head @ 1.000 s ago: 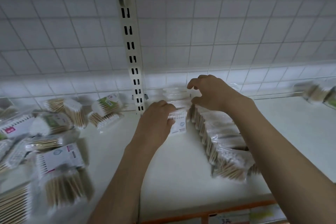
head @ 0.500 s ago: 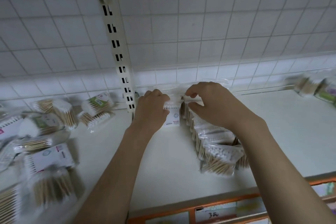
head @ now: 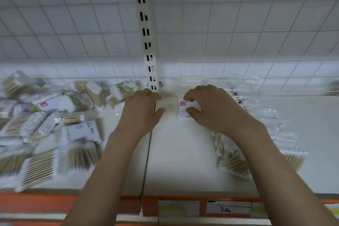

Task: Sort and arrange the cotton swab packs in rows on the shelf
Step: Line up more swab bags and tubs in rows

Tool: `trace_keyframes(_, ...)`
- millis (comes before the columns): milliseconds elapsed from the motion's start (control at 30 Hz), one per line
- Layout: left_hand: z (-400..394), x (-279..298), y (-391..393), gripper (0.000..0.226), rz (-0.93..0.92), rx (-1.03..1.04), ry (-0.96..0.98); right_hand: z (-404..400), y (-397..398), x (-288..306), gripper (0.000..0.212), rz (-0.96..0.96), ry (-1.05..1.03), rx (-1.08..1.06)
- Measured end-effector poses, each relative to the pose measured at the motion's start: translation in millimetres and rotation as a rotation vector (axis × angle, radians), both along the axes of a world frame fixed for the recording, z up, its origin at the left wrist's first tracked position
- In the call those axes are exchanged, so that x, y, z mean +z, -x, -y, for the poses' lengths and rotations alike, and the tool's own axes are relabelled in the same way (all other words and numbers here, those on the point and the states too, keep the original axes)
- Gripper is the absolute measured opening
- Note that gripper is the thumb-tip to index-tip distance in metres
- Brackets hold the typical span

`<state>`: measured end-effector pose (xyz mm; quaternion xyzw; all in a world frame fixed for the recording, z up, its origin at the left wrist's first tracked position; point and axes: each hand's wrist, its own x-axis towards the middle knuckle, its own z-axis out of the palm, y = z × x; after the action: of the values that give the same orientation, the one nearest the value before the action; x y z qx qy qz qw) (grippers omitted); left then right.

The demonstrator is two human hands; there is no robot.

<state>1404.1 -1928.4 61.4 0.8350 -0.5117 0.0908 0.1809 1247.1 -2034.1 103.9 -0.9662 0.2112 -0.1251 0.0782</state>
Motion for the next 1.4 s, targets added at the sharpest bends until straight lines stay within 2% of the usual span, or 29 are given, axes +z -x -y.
trace_keyframes(233,-52.0,19.0,-49.6,0.037,0.014,0.090,-0.063,-14.0,-52.9,-10.7,0.035,-0.095,-0.030,0.078)
trace_keyframes(400,-80.2,42.1,-97.0,0.036,0.048,0.126,-0.100,-21.7,-101.8,-18.9,0.040,-0.154,0.026,0.091)
trace_keyframes(467,-86.5,48.8,-117.2,0.042,0.053,0.124,-0.147,-25.9,-124.5,-20.1,0.042,-0.173,0.094,0.104)
trace_keyframes(700,-78.4,47.9,-170.8,0.056,0.154,0.053,-0.344,-32.5,-193.3,-22.4,0.052,-0.214,0.289,0.161)
trace_keyframes(900,-56.6,31.0,-198.9,0.066,0.293,-0.043,-0.463,-28.0,-220.3,-34.4,0.066,-0.258,0.327,0.118)
trace_keyframes(1000,-50.7,21.7,-212.0,0.064,0.314,-0.088,-0.485,-29.6,-229.7,-40.1,0.069,-0.253,0.309,0.109)
trace_keyframes(1100,-50.0,13.5,-223.5,0.050,0.331,-0.134,-0.477,-29.7,-233.7,-45.0,0.070,-0.251,0.293,0.115)
trace_keyframes(1267,-49.2,8.4,-230.0,0.042,0.436,-0.165,-0.433,-28.8,-234.9,-48.6,0.071,-0.256,0.411,0.107)
trace_keyframes(1400,-51.9,9.5,-231.3,0.036,0.494,-0.171,-0.414,-33.9,-231.1,-51.0,0.065,-0.189,0.458,0.070)
